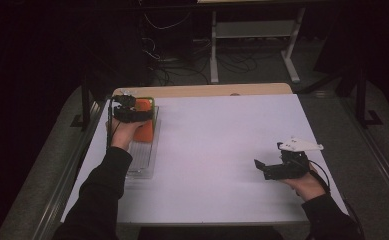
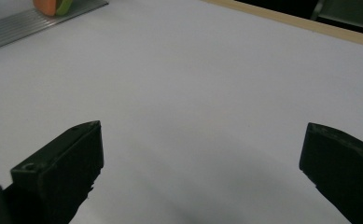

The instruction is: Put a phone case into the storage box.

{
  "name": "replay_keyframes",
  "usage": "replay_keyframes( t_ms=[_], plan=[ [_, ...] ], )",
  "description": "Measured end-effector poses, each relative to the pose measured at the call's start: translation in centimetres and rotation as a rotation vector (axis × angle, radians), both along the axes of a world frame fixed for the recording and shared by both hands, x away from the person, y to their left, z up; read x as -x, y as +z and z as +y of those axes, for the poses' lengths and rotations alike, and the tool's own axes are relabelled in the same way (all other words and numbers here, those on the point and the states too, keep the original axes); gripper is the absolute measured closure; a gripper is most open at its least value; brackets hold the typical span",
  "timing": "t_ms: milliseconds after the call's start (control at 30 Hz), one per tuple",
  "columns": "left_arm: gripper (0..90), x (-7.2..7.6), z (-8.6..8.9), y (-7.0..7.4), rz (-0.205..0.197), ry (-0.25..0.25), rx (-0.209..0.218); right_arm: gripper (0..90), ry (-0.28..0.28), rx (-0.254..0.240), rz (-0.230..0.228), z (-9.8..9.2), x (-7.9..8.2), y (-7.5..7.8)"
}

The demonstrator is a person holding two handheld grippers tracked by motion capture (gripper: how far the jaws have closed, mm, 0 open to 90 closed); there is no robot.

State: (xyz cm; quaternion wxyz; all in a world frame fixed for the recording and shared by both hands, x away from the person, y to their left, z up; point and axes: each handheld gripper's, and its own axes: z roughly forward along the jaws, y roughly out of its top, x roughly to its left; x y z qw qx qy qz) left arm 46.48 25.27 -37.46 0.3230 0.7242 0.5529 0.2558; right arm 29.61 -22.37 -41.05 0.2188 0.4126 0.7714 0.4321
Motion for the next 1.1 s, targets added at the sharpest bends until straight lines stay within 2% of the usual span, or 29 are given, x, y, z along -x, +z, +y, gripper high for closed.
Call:
replay_keyframes(
  t_ms=[133, 233, 267, 333, 433, 567, 700, 767, 933, 1100],
  plan=[
    [12.3, -0.5, 0.2, -0.3, 0.000, 0.009, 0.012, 0.0, 0.002, -0.003, 0.002, 0.1, 0.0, 0.0],
    [11.7, -0.9, 0.3, -0.5, -0.001, -0.008, 0.012, 0.0, 0.001, -0.005, 0.003, 0.1, 0.0, 0.0],
    [10.7, -1.0, 0.3, -0.6, -0.003, -0.006, 0.026, 0.0, 0.000, -0.005, 0.003, 0.1, 0.0, 0.0],
    [9.5, -1.1, 0.4, -0.8, 0.001, -0.012, 0.017, 0.0, 0.001, -0.005, 0.003, 0.1, 0.0, 0.0],
    [5.4, -1.3, 0.4, -1.0, 0.007, -0.005, 0.033, 0.0, 0.005, -0.004, 0.003, 0.1, 0.0, 0.0],
    [2.0, -1.2, 0.6, -0.5, -0.006, -0.016, 0.046, 0.0, 0.006, -0.005, -0.001, 0.1, 0.0, 0.0],
    [0.0, -0.7, 0.6, 0.7, -0.015, -0.076, 0.054, 0.0, 0.007, -0.007, -0.001, 0.1, 0.1, 0.0],
    [0.0, -0.3, 0.5, 1.3, -0.017, -0.127, 0.053, 0.0, 0.006, -0.009, 0.005, 0.2, 0.1, 0.1],
    [0.0, 0.9, 0.5, 2.4, -0.009, -0.254, 0.100, 0.0, 0.012, -0.006, -0.001, 0.2, 0.0, 0.0],
    [0.0, 2.5, 0.3, 3.1, -0.009, -0.352, 0.109, 0.0, 0.017, -0.009, 0.004, 0.2, 0.1, 0.0]
  ],
)
